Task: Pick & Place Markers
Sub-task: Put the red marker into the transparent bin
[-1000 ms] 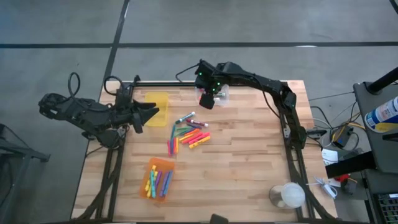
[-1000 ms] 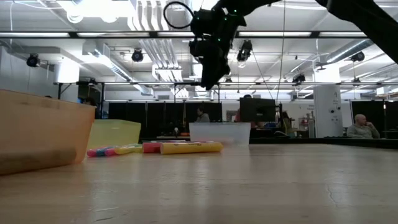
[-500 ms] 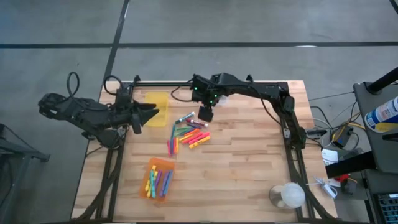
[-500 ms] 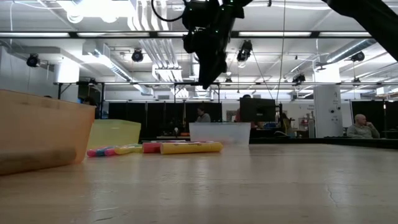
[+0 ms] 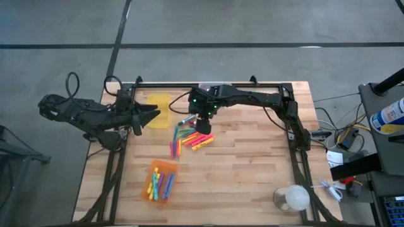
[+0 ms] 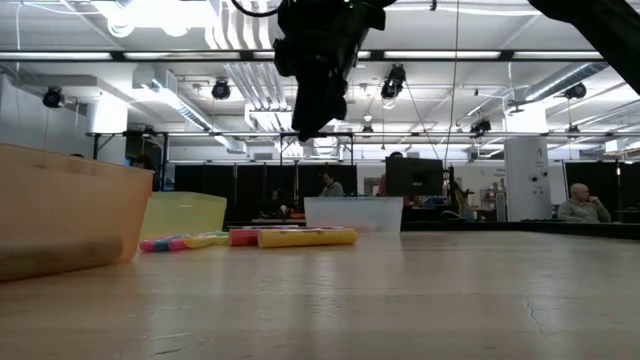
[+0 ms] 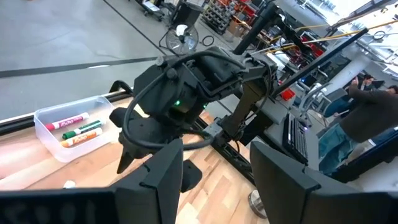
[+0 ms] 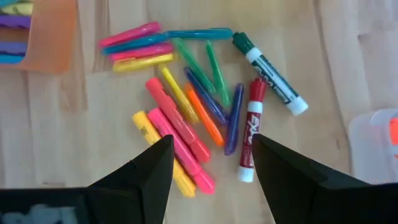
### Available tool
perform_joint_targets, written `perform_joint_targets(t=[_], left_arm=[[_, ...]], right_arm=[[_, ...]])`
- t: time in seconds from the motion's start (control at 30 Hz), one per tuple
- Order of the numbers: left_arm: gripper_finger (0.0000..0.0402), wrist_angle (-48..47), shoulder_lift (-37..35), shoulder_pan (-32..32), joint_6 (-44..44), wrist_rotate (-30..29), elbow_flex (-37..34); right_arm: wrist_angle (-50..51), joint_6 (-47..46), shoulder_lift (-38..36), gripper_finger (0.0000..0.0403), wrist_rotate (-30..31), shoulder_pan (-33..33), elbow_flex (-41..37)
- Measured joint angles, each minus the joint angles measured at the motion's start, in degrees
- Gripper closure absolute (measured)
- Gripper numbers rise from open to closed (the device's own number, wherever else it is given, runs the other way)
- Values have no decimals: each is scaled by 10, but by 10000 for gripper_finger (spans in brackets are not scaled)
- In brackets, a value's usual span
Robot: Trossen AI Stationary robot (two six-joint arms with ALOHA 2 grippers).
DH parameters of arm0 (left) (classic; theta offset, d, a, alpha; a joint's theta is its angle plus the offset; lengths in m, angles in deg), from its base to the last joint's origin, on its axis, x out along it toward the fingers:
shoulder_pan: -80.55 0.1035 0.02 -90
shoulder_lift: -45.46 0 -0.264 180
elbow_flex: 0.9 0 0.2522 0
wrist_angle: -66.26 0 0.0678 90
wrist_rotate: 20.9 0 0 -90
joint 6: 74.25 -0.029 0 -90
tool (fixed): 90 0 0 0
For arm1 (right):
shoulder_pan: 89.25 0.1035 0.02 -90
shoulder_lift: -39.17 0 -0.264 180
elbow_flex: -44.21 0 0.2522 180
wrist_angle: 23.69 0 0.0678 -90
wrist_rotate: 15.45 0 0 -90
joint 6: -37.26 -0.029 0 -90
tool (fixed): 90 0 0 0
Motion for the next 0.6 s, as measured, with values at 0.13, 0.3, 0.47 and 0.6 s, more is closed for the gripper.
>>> perform_joint_targets(t=[0.13, 0.3, 0.47, 0.6], left_arm=[[220, 0, 0, 0, 1, 0, 0], [220, 0, 1, 0, 7, 24, 0], [220, 0, 1, 0, 8, 38, 0], [220, 0, 1, 0, 0, 39, 0]], right_arm=[[-12, -9, 0, 193, 0, 6, -9], [-12, -11, 0, 193, 0, 11, -16], [-11, -28, 0, 193, 0, 17, -17], [-13, -32, 0, 193, -1, 25, -19]])
